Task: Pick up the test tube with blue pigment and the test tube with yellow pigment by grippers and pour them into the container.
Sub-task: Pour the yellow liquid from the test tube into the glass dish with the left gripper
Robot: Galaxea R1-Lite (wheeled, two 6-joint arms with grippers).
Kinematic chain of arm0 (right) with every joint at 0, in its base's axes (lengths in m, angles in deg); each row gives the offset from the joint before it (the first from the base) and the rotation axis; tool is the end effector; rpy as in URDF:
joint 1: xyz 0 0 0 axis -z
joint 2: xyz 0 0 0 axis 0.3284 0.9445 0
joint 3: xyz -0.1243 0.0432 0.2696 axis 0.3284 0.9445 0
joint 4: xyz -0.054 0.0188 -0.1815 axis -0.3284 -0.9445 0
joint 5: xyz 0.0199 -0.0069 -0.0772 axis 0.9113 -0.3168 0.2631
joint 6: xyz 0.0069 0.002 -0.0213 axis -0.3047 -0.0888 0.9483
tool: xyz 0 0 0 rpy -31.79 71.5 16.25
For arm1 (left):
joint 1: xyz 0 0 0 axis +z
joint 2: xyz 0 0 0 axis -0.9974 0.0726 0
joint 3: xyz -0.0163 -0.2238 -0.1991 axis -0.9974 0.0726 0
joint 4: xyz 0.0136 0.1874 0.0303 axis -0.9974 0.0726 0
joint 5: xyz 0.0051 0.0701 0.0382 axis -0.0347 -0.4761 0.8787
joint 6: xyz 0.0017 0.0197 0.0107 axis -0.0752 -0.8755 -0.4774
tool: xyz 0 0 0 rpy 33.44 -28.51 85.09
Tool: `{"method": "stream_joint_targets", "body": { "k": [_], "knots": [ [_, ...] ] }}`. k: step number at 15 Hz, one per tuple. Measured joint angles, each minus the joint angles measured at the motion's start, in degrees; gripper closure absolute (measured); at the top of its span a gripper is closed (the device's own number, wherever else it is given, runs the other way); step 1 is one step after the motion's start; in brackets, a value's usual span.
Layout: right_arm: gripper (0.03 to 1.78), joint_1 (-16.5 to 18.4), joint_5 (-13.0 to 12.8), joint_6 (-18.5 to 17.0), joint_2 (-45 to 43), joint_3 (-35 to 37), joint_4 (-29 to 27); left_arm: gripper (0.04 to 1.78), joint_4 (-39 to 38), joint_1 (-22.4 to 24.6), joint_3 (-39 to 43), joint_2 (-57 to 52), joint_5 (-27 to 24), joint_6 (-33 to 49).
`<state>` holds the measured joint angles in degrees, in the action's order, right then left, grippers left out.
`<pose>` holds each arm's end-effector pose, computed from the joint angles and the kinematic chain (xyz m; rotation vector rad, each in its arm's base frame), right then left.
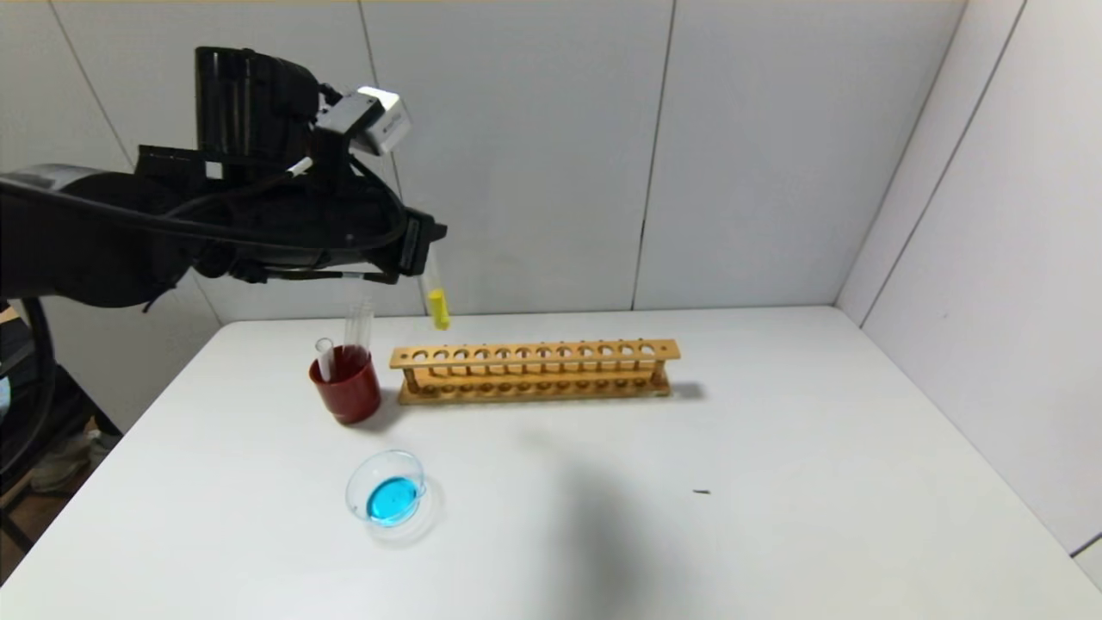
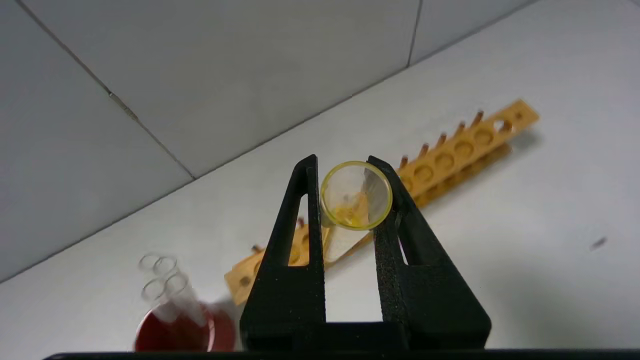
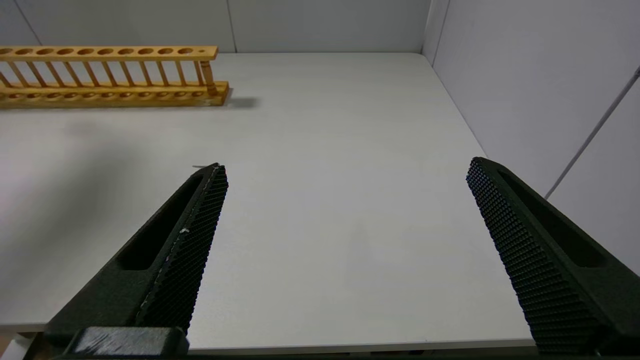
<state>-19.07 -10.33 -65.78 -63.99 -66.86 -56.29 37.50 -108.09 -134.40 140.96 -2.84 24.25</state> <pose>-0.0228 0.0002 0.0752 -0.0002 0.0033 0.0030 0.3120 -0.1291 0.2771 0.1952 0.2351 -0.4669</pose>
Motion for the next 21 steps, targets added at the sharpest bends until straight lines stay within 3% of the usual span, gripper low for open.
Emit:
{"method": "stream_joint_targets", "body": {
  "k": [10,17,21],
  "knots": [
    [0.06,0.0,0.0,0.0,0.0,0.0,0.0,1.48,0.5,2.0,23.9,-13.1,1.5,-45.2],
    [0.06,0.0,0.0,0.0,0.0,0.0,0.0,1.48,0.1,2.8,31.0,-15.5,1.5,-65.4],
    [0.06,0.0,0.0,0.0,0.0,0.0,0.0,1.48,-0.3,2.7,34.2,-17.2,1.7,-68.1]
  ]
}}
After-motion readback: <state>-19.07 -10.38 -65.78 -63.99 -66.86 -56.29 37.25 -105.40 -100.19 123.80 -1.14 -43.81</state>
